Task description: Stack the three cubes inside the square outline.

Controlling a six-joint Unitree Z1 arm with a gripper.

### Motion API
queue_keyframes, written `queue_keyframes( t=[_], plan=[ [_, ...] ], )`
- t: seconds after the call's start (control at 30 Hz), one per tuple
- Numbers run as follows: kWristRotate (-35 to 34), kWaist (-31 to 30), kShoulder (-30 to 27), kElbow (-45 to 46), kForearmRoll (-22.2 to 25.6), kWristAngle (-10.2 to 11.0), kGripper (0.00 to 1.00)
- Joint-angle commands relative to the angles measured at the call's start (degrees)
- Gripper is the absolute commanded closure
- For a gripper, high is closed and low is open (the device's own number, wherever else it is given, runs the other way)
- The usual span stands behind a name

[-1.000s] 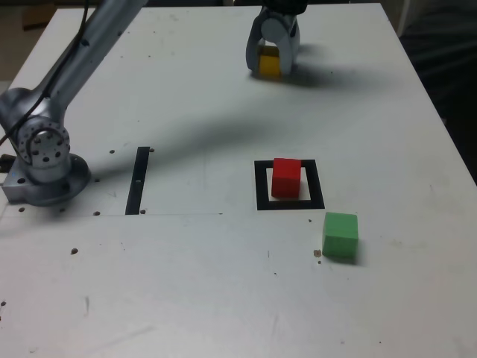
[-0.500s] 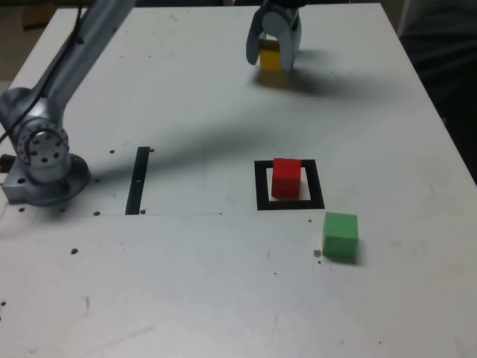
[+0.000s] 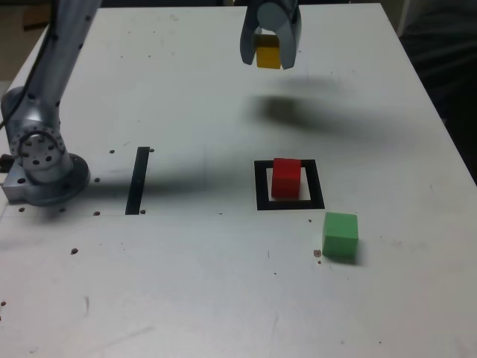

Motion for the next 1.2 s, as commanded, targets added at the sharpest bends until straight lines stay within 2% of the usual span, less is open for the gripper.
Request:
queue_keyframes(
  t=[0.0,0.3,0.43,0.8,1.17],
  plan=[
    [-3.2,-2.2,-2.5,2.3,-0.1,-0.3,0.75],
    [-12.5,-11.6,-7.6,7.3,0.4,-1.6,0.75],
    [-15.8,-15.4,-8.7,8.1,0.7,-2.8,0.75],
    [-24.0,-23.2,-8.5,10.5,-0.1,-7.2,0.75],
    [-27.3,-26.3,-6.8,12.8,-3.2,-11.3,0.75]
  ],
)
